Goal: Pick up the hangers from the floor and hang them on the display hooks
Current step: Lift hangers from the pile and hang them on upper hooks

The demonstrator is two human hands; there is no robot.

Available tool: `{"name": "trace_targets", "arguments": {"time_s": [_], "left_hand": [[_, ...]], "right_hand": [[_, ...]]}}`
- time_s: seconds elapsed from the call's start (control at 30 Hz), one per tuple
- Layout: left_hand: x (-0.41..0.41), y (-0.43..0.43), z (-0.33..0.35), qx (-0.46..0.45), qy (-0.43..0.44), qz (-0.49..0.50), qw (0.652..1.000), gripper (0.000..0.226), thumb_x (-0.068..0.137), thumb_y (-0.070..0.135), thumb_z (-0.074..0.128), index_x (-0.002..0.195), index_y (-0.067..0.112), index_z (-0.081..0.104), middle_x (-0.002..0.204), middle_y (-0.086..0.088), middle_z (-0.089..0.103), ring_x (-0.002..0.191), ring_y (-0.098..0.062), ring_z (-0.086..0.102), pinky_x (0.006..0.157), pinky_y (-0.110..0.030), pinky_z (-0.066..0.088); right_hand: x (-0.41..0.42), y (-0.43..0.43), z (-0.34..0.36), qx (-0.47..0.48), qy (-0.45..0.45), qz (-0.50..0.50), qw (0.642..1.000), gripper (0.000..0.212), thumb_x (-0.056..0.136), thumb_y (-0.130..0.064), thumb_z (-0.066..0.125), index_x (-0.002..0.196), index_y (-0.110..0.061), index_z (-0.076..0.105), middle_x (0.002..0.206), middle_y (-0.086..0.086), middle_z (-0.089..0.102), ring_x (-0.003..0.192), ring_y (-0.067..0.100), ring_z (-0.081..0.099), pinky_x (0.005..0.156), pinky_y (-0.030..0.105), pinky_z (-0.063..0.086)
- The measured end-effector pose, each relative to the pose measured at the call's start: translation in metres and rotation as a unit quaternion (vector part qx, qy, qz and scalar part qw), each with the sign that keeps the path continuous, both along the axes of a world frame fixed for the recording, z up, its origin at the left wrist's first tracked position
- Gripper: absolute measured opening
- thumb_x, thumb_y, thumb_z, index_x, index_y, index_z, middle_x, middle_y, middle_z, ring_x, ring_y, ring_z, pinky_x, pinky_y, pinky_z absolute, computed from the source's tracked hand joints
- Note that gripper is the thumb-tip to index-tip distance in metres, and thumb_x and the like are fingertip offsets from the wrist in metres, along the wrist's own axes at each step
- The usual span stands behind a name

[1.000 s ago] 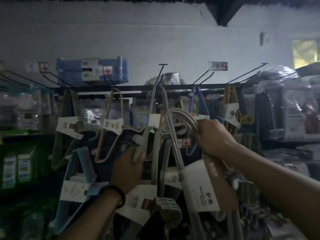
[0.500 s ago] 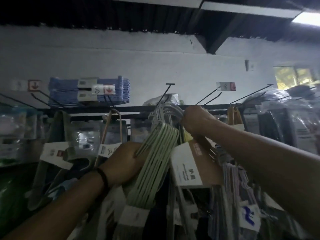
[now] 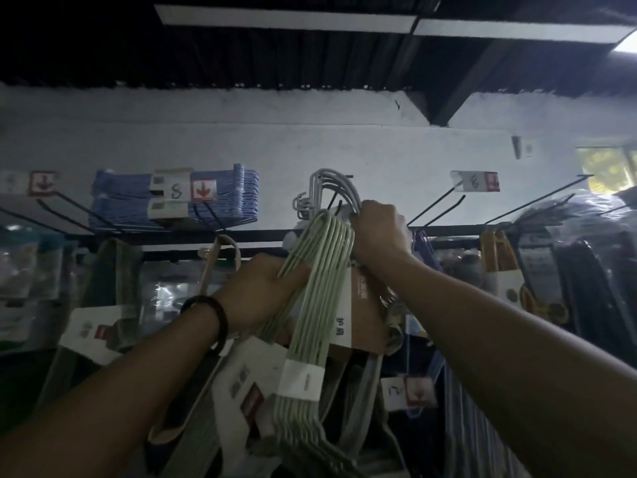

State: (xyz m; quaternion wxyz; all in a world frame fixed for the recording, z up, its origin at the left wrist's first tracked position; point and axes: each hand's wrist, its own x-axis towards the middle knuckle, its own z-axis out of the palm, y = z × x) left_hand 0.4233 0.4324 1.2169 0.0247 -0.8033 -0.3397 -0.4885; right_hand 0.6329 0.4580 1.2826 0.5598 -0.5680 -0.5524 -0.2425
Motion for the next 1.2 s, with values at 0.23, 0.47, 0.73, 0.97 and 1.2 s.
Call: {"name": "trace_targets", "arguments": {"time_s": [0.23, 0.47, 0.73, 0.97, 1.2], "left_hand": [[0.028, 0.042, -0.005, -0.015, 0.033, 0.041, 0.999, 0.057, 0.106, 0.049, 0.052, 0.064, 0.012, 0.067, 0.06, 0.004, 0.07, 0.057, -0.01, 0.068, 0.063, -0.034, 0.055], [0.04, 0.064, -0.012, -0.083, 0.002, 0.074, 0.994, 0.056, 0.106, 0.051, 0.051, 0.062, 0.018, 0.058, 0.045, 0.005, 0.058, 0.056, -0.033, 0.068, 0.059, -0.038, 0.053], [0.031, 0.067, -0.018, -0.072, -0.096, 0.09, 0.989, 0.051, 0.106, 0.049, 0.051, 0.094, 0.005, 0.072, 0.074, -0.019, 0.076, 0.052, -0.028, 0.073, 0.047, -0.035, 0.057], [-0.002, 0.062, -0.015, 0.083, -0.124, 0.113, 0.982, 0.041, 0.109, 0.048, 0.043, 0.08, 0.042, 0.07, 0.069, 0.001, 0.073, 0.075, -0.012, 0.072, 0.097, -0.059, 0.054], [0.002, 0.06, -0.015, 0.049, -0.155, 0.099, 0.982, 0.042, 0.111, 0.042, 0.043, 0.082, 0.027, 0.068, 0.064, 0.004, 0.064, 0.062, -0.013, 0.065, 0.086, -0.024, 0.051]], "right_hand": [[0.016, 0.054, -0.013, -0.071, -0.004, 0.025, 0.997, 0.022, 0.103, -0.017, 0.054, 0.115, -0.007, 0.07, 0.111, 0.016, 0.07, 0.099, 0.037, 0.069, 0.073, 0.042, 0.052], [0.015, 0.093, -0.02, -0.078, -0.016, 0.033, 0.996, 0.019, 0.1, -0.01, 0.055, 0.113, -0.007, 0.069, 0.103, 0.016, 0.073, 0.091, 0.034, 0.071, 0.07, 0.042, 0.06], [0.016, 0.112, -0.02, -0.132, -0.072, 0.006, 0.989, 0.023, 0.103, -0.01, 0.059, 0.123, -0.003, 0.064, 0.113, 0.021, 0.069, 0.098, 0.035, 0.072, 0.064, 0.039, 0.05], [-0.001, 0.051, 0.001, -0.266, -0.241, -0.138, 0.923, 0.042, 0.104, -0.036, 0.051, 0.139, -0.014, 0.058, 0.137, 0.012, 0.061, 0.119, 0.033, 0.062, 0.078, 0.044, 0.046], [-0.047, -0.035, 0.007, -0.273, -0.049, 0.33, 0.902, 0.101, 0.087, -0.091, 0.021, 0.159, -0.021, 0.036, 0.134, 0.022, 0.06, 0.073, 0.039, 0.078, 0.069, 0.051, 0.065]]}}
